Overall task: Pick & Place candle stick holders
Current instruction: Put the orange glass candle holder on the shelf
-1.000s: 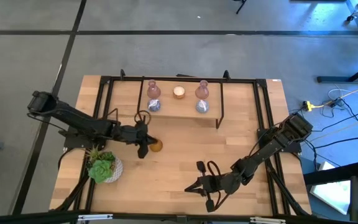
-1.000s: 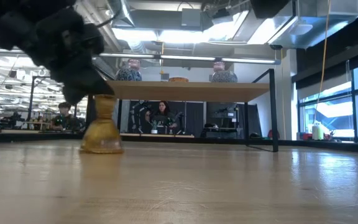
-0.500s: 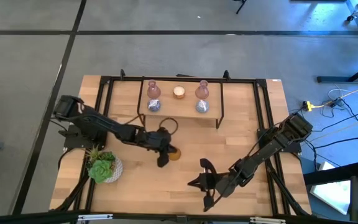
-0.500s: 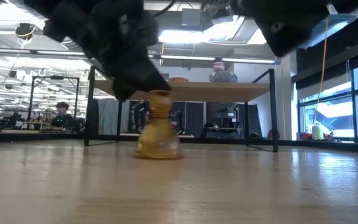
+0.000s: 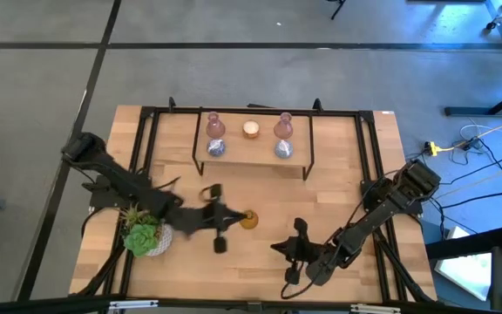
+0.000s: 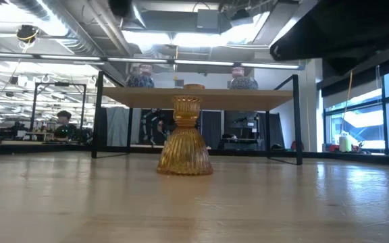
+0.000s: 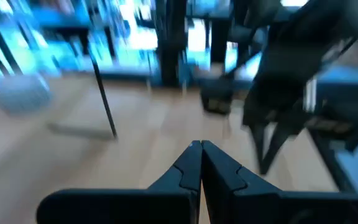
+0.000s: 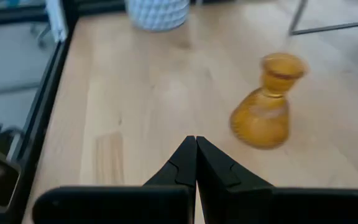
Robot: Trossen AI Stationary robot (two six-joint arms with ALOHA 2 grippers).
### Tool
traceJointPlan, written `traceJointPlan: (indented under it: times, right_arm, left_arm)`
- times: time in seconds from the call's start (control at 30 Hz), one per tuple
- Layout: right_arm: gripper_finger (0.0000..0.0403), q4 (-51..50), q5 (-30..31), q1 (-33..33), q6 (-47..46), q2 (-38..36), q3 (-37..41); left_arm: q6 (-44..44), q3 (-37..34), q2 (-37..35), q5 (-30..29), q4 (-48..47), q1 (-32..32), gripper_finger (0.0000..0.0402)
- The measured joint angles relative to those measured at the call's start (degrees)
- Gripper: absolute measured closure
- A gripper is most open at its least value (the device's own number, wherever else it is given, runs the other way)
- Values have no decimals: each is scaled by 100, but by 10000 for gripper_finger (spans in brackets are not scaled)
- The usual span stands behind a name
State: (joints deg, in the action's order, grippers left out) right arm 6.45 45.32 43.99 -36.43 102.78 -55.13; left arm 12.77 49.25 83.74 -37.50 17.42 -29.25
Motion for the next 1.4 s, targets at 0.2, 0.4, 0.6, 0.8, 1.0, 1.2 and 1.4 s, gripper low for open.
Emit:
traceJointPlan:
  times: [0.2, 0.4, 0.6, 0.8, 1.0, 1.2, 1.4]
  right_arm:
    - [397, 237, 1056, 227, -677, 341, 0]
    - [395, 872, 1098, -77, -751, 1117, 4]
    - [344, 1289, 216, -665, -1072, 1255, 2]
    - [244, 1570, 462, -835, -849, 1252, 2]
    - [155, 1692, 609, -986, -613, 1252, 2]
    - [111, 2201, 567, -1180, -453, 1489, 0]
    - [108, 2501, 545, -1311, -316, 1675, 0]
  left_arm:
    - [-1561, -1, -247, -2040, 1356, -1541, 400]
    - [-2985, 7, -361, -2359, 2632, -2386, 400]
    - [-3394, 8, -365, -2498, 2788, -2657, 400]
    - [-3551, 8, -365, -2410, 2832, -2767, 400]
    - [-3714, 8, -439, -2396, 2883, -2896, 400]
    - [-3757, 8, -494, -2106, 2925, -2964, 400]
    - [-3755, 8, -494, -1986, 2939, -2960, 400]
